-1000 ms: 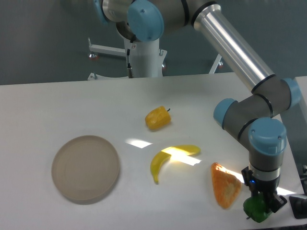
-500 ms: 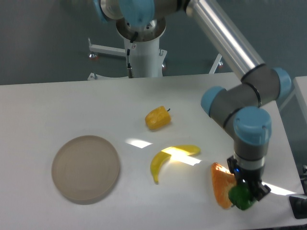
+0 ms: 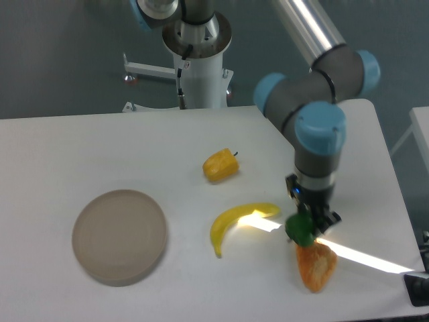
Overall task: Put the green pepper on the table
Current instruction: 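Lift the green pepper and carry it away from the orange slice, then lower the green pepper onto the table surface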
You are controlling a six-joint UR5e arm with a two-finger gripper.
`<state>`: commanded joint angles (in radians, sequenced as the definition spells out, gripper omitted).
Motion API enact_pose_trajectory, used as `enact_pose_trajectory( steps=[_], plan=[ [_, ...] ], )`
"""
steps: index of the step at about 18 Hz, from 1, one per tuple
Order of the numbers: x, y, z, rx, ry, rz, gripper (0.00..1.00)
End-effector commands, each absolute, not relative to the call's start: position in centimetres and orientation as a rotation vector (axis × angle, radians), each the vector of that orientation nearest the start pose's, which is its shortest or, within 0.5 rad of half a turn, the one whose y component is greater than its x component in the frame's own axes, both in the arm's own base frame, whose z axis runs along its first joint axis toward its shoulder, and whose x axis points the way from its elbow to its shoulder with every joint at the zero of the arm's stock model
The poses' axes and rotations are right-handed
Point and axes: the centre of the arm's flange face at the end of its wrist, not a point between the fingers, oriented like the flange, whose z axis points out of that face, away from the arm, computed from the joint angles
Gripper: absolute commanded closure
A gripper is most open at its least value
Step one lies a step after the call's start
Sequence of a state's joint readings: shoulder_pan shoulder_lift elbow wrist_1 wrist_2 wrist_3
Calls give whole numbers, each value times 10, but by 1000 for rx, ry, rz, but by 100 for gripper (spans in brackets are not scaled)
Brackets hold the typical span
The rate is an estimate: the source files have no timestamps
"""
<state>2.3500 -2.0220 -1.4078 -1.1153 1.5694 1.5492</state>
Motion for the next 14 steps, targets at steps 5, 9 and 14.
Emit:
enact_pose_trajectory(
  steps=[5, 9, 14],
  plan=[
    [-388, 531, 326, -2823, 1280, 166, 61],
    [-410, 489, 322, -2771, 1380, 132, 61],
    [-419, 466, 301, -2721, 1397, 56, 61]
  ],
)
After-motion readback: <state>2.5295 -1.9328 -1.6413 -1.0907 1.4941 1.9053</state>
